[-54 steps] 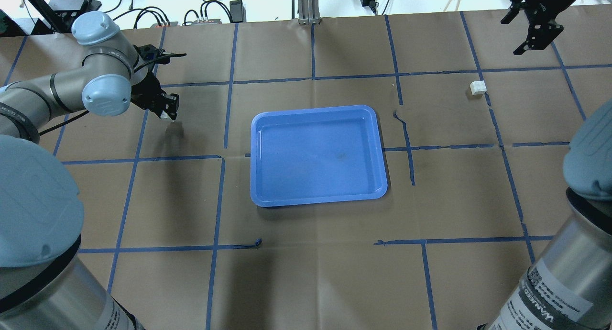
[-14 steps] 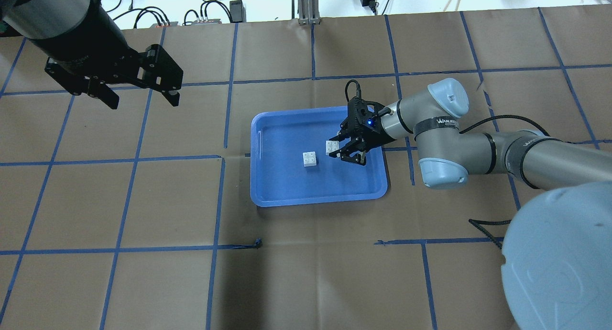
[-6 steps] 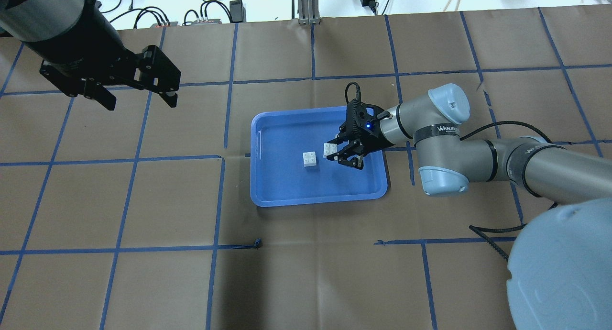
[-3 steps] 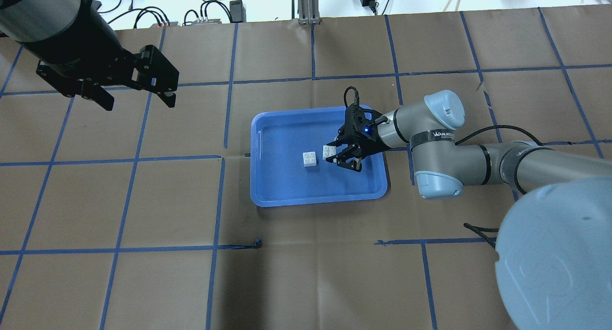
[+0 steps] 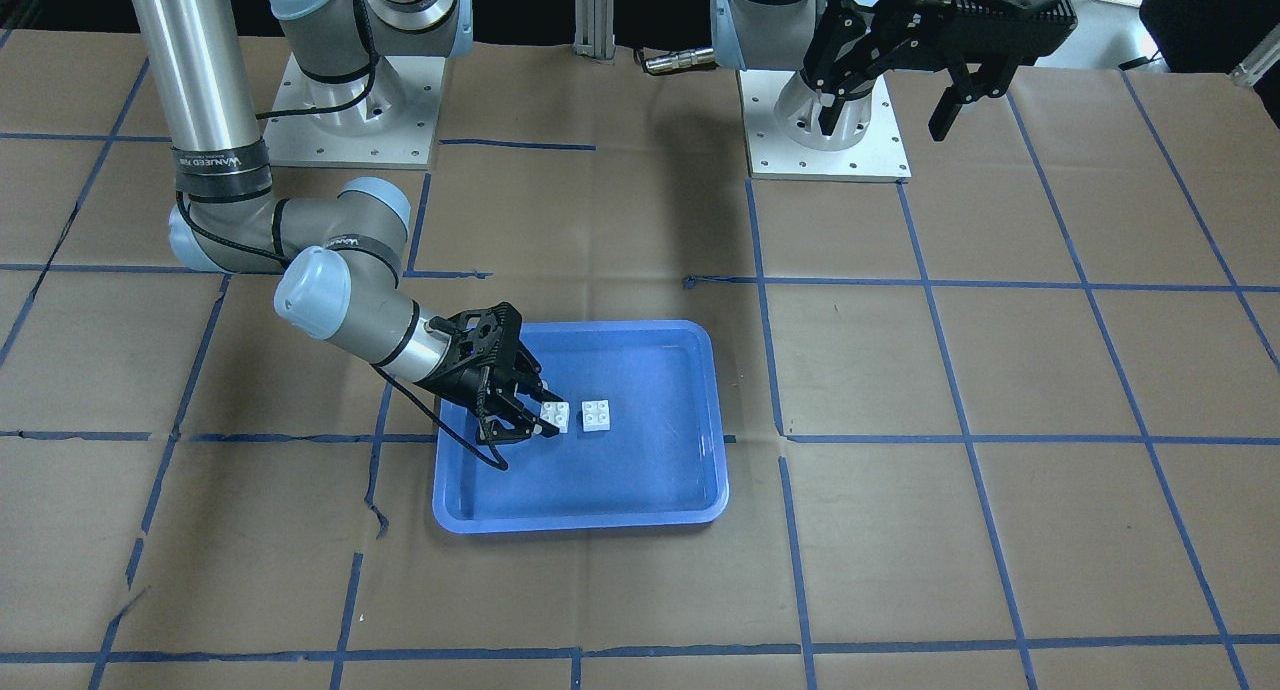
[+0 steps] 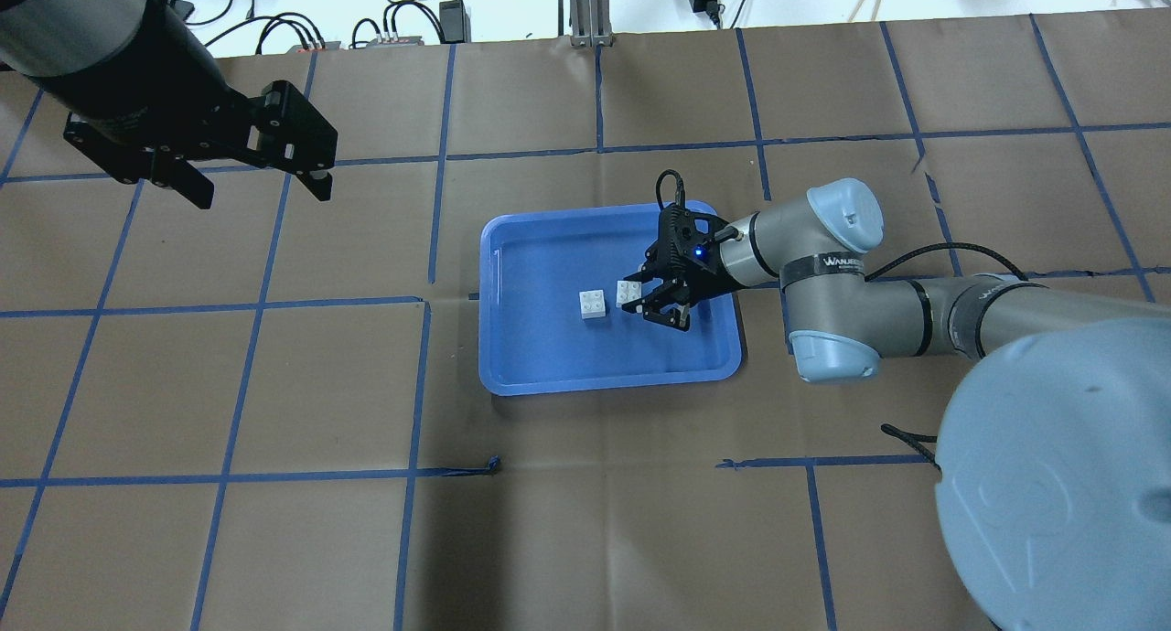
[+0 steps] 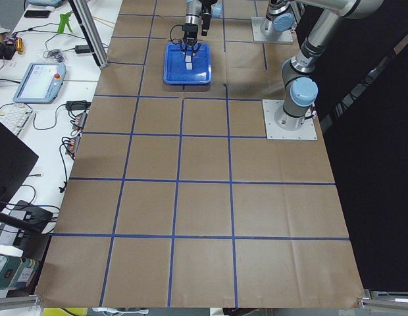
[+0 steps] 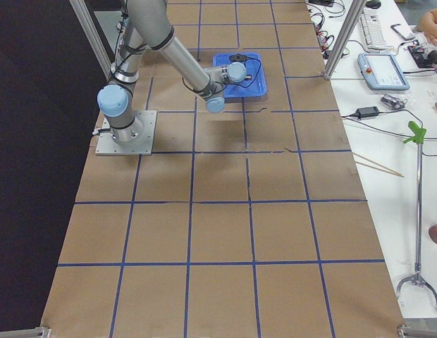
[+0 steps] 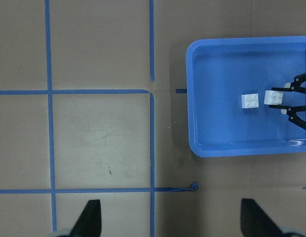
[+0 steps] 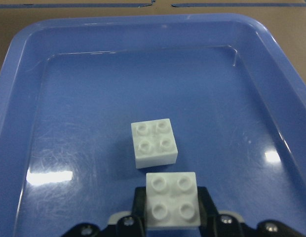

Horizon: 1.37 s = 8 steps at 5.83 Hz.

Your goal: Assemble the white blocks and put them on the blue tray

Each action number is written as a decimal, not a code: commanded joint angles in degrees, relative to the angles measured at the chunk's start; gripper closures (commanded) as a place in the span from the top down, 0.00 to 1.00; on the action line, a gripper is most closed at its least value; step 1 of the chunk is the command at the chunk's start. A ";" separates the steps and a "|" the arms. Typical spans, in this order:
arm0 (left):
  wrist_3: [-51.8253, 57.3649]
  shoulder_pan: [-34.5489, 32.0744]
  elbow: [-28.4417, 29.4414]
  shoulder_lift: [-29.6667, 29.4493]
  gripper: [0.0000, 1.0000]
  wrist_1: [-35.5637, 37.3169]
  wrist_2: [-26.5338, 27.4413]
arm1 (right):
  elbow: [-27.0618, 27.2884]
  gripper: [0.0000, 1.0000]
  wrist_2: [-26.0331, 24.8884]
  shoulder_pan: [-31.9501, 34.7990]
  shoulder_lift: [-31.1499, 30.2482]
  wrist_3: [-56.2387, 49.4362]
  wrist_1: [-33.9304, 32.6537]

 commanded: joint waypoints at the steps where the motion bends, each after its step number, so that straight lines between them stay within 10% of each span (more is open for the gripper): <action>1: -0.10 0.03 -0.07 0.00 0.99 0.09 -0.13 | -0.02 0.28 0.11 0.01 0.17 -0.06 -0.11; 8: 0.25 0.04 -0.07 0.00 0.99 0.09 -0.13 | 3.07 0.27 1.87 1.59 -2.56 2.23 -3.80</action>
